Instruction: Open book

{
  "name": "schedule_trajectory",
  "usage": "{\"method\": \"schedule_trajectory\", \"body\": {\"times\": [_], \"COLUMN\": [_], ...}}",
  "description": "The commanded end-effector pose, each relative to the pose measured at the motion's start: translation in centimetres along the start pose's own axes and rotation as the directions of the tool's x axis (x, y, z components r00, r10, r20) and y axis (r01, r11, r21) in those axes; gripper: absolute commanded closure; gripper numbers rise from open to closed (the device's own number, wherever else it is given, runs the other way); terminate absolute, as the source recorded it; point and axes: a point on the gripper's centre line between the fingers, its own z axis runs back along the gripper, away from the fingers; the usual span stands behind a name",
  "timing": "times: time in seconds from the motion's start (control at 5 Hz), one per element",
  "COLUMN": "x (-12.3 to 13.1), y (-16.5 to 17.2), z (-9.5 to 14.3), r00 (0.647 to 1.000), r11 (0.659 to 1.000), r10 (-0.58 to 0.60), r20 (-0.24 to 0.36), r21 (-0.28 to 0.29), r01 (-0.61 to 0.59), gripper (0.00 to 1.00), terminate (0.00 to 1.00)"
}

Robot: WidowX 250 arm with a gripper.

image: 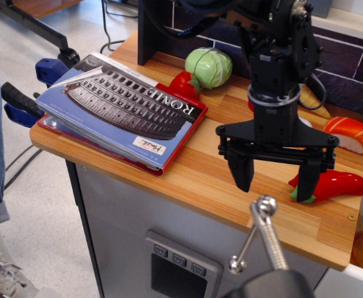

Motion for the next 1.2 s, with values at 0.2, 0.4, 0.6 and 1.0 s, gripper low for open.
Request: {"method": "schedule_trajectory", "body": {"times": [0.2,0.4,0.6,1.0], "x": [1.7,4.0,5.7,6.2], "y": [1.5,5.4,10.1,20.2], "z": [2.9,7.5,9.7,10.2], "r00": [0.999,0.997,0.997,0.997], "r11": [1.000,0.999,0.996,0.998], "r10": [-0.015,-0.032,-0.027,-0.036], "r20": [0.039,0.067,0.075,0.064], "r21": [-0.008,-0.033,-0.084,-0.052], "r01": [0.016,0.034,0.034,0.040], "gripper": [0.00,0.00,0.00,0.00], "terminate": [0.00,0.00,0.00,0.00]}}
